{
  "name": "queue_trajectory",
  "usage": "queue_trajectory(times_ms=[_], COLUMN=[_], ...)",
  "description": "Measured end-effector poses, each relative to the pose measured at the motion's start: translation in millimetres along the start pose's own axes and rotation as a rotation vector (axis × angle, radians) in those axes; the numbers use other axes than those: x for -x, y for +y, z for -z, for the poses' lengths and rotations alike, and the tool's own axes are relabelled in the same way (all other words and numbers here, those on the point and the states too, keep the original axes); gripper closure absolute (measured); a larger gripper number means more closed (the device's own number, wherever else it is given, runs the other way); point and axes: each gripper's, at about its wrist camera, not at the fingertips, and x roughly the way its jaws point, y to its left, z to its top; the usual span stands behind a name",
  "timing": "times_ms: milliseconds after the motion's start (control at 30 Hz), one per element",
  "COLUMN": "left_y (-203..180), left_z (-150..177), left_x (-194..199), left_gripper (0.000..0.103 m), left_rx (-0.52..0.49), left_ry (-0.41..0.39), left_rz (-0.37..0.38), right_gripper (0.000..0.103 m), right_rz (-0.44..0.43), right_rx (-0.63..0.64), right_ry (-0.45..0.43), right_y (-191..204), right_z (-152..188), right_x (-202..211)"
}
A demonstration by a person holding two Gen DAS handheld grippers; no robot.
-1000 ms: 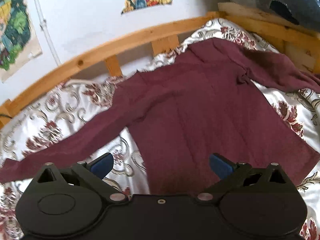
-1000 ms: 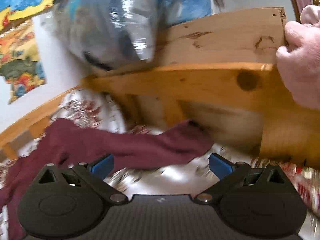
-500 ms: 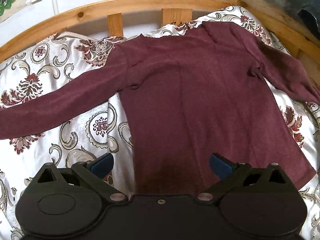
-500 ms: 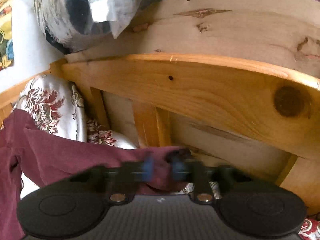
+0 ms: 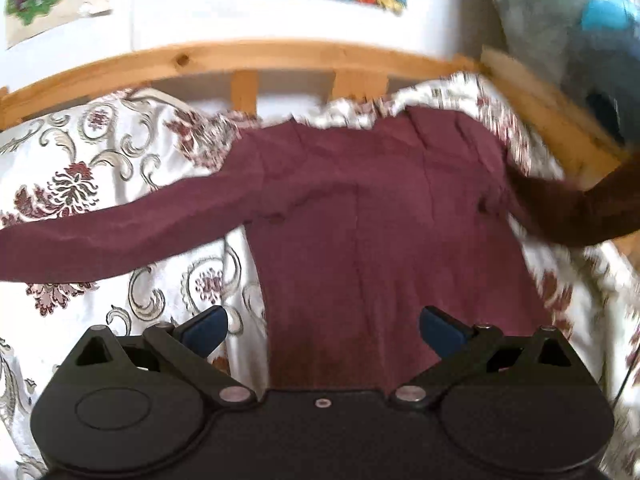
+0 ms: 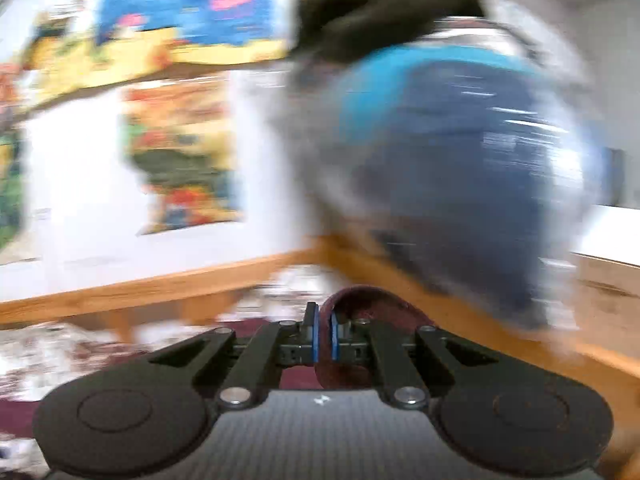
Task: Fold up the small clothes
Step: 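Carry the sleeve with the right tool across the shirt back and release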
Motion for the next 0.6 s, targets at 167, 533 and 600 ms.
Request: queue_trajectory(times_ms=[167, 533, 600], left_y=[21.2, 73.7, 80.9], left_z=[2.0, 11.7, 11.8], left_x=[8.4, 8.6, 7.4], left_gripper=[0.001, 0.001, 0.001], left_rx=[0.125, 0.221, 0.227], left_ry=[-0.052, -0.067, -0.067], left_rz=[0.055, -0.003, -0.019], right_gripper=[0.095, 0.095, 0.096], right_rz=[-0.263, -0.52, -0.544], right_rx=[0.076, 0.208, 0.24], right_ry=[0.039, 0.233, 0.258], right_y=[82.3, 184.1, 193.3], right_z=[10.9, 102.4, 116.0], right_x=[-28.4, -48.7, -46.7])
